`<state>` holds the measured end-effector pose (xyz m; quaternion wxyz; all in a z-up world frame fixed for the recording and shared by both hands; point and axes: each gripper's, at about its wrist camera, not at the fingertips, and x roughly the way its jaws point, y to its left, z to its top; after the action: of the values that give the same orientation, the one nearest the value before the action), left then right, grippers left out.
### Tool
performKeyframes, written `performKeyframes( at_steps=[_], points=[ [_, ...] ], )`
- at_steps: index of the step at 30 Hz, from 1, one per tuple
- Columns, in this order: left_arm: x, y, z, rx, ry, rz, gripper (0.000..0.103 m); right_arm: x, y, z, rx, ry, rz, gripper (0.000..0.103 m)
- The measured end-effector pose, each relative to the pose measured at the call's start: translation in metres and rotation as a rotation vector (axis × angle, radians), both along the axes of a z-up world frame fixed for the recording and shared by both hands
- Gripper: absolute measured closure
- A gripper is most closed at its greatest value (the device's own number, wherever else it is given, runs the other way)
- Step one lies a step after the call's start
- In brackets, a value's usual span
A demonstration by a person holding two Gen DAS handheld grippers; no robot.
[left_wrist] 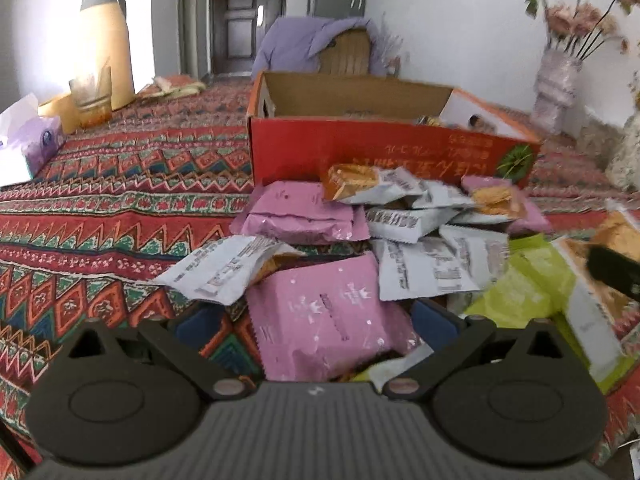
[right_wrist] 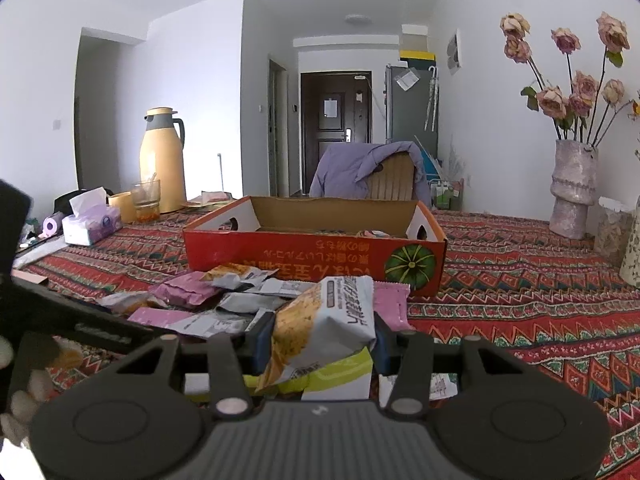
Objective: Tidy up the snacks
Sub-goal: 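Grasp a white-and-yellow packet with the right gripper while the left grasps a pink packet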
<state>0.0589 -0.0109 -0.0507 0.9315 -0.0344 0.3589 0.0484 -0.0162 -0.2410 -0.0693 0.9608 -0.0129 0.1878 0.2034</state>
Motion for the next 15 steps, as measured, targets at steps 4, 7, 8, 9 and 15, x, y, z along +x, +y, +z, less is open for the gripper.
performKeyframes(
  at_steps=[4,7,8,9,15],
  points=[
    [0.01,-0.004,-0.005,0.02,0.043,0.009,0.0,0.004,-0.003,-0.001,0.017,0.013,-0.013,0.056],
    [0.015,-0.005,-0.007,0.017,0.059,0.018,0.0,0.007,-0.004,-0.002,0.024,0.02,-0.019,0.056],
    [0.017,-0.006,-0.008,0.021,0.061,0.022,0.0,0.007,-0.004,-0.002,0.026,0.022,-0.02,0.056],
    [0.017,-0.008,-0.009,0.03,0.06,0.024,0.0,0.008,-0.004,-0.003,0.027,0.024,-0.018,0.056],
    [0.018,-0.012,-0.01,0.038,0.047,0.024,0.003,0.007,-0.004,-0.004,0.03,0.029,-0.017,0.055]
  ],
)
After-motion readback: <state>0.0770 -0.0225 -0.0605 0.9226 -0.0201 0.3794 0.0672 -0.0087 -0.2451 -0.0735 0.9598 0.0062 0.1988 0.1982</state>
